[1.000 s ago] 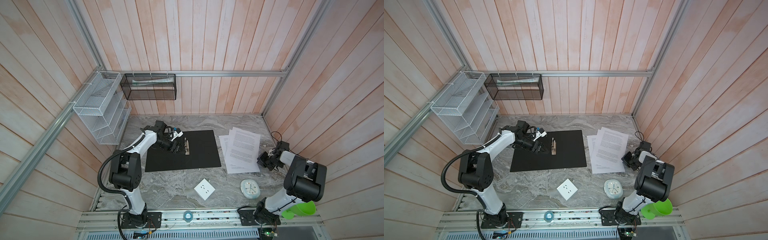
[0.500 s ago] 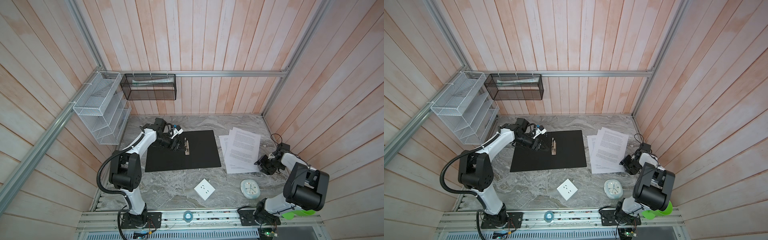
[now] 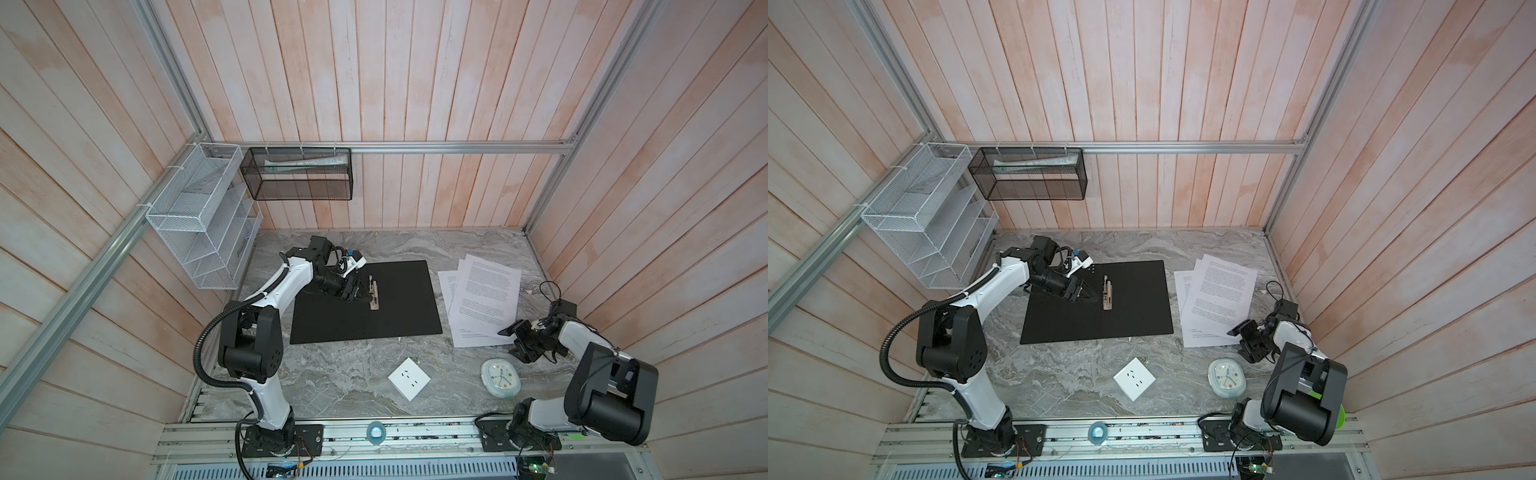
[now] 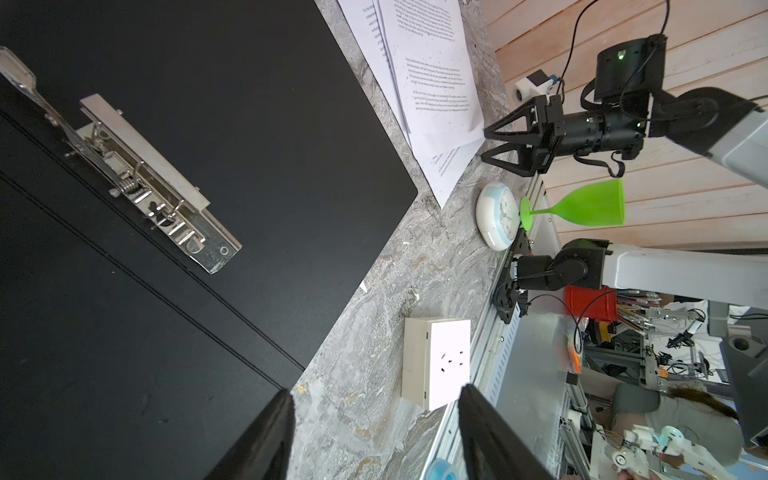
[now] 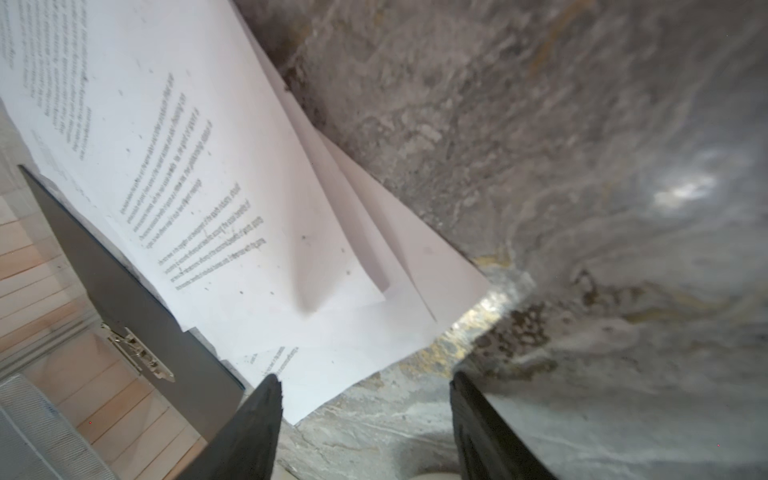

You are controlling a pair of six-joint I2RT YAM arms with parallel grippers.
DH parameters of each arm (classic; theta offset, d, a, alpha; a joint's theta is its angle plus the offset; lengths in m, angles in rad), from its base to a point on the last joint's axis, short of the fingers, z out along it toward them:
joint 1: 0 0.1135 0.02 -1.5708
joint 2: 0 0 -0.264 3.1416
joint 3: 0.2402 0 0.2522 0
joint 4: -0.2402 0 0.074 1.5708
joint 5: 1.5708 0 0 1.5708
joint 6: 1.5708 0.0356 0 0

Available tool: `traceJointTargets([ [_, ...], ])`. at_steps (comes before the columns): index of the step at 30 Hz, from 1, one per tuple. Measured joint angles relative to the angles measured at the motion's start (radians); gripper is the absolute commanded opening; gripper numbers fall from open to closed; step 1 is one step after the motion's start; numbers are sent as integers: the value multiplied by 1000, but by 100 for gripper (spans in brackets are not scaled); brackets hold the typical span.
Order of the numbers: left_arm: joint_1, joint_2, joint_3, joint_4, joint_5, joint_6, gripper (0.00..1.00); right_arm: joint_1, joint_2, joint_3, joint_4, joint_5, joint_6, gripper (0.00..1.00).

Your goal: Put the files into the folder

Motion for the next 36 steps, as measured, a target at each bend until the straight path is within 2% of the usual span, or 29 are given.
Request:
traceJointTargets([
  [13,0,0,-1,15,-3,-7,65,0,-42,-74,222,28,188,64],
  [30,0,0,-4,32,-4,-7,65,0,-104,-214,518,103,338,52],
  [36,0,0,-6,40,-4,-7,65,0,-84,-238,605,111,358,42],
])
